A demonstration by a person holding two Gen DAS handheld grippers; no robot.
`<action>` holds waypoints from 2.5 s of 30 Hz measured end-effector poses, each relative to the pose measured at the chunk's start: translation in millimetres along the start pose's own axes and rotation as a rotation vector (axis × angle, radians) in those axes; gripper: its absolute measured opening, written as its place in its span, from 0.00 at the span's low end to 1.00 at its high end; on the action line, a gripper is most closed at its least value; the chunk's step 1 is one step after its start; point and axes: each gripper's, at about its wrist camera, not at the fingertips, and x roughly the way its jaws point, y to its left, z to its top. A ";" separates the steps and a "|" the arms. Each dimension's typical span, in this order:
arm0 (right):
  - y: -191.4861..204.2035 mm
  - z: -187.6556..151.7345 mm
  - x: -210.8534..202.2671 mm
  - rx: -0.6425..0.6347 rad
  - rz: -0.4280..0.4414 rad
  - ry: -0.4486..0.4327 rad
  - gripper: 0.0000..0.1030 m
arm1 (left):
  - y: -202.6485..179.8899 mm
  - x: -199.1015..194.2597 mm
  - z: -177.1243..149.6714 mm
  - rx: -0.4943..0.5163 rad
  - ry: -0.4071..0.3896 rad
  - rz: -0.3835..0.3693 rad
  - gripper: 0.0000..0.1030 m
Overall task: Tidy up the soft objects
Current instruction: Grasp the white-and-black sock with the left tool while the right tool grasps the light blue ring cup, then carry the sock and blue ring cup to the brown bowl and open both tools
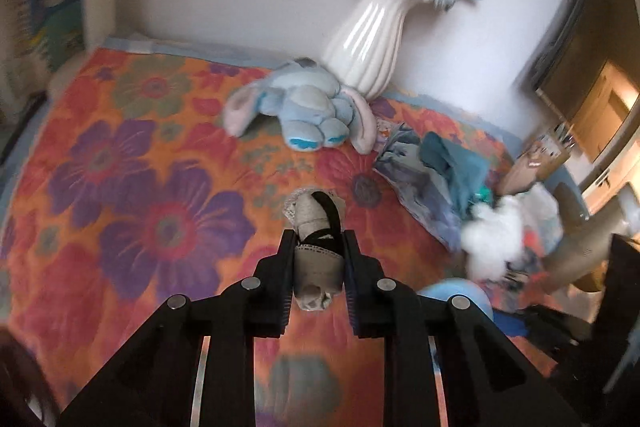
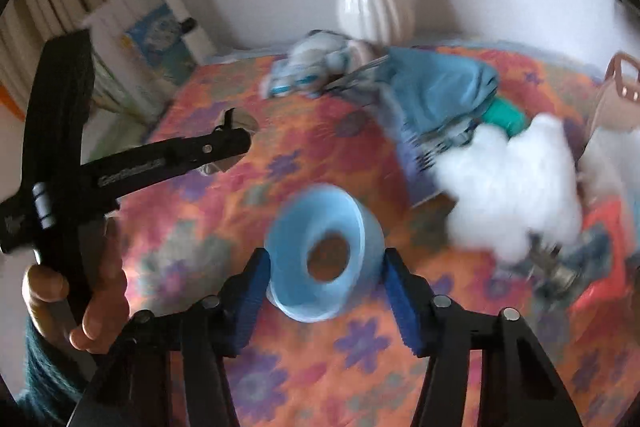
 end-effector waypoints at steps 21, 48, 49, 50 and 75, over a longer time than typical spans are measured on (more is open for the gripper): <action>14.0 -24.2 -9.1 -0.138 -0.222 -0.013 0.84 | -27.7 -47.8 -47.7 0.140 -0.102 0.090 0.18; 27.5 -23.7 10.5 -0.147 -0.261 -0.075 0.64 | -7.7 -8.1 -58.0 0.071 -0.104 0.055 0.18; 24.5 -25.1 7.4 -0.133 -0.250 -0.077 0.64 | -8.2 -8.0 -58.1 0.074 -0.105 0.058 0.18; 21.3 -26.4 4.3 -0.117 -0.240 -0.078 0.64 | -8.8 -7.9 -58.3 0.077 -0.105 0.062 0.18; -105.8 -93.6 -147.9 0.215 -0.375 -0.151 0.64 | -126.4 -19.2 -80.2 0.205 -0.016 -0.310 0.18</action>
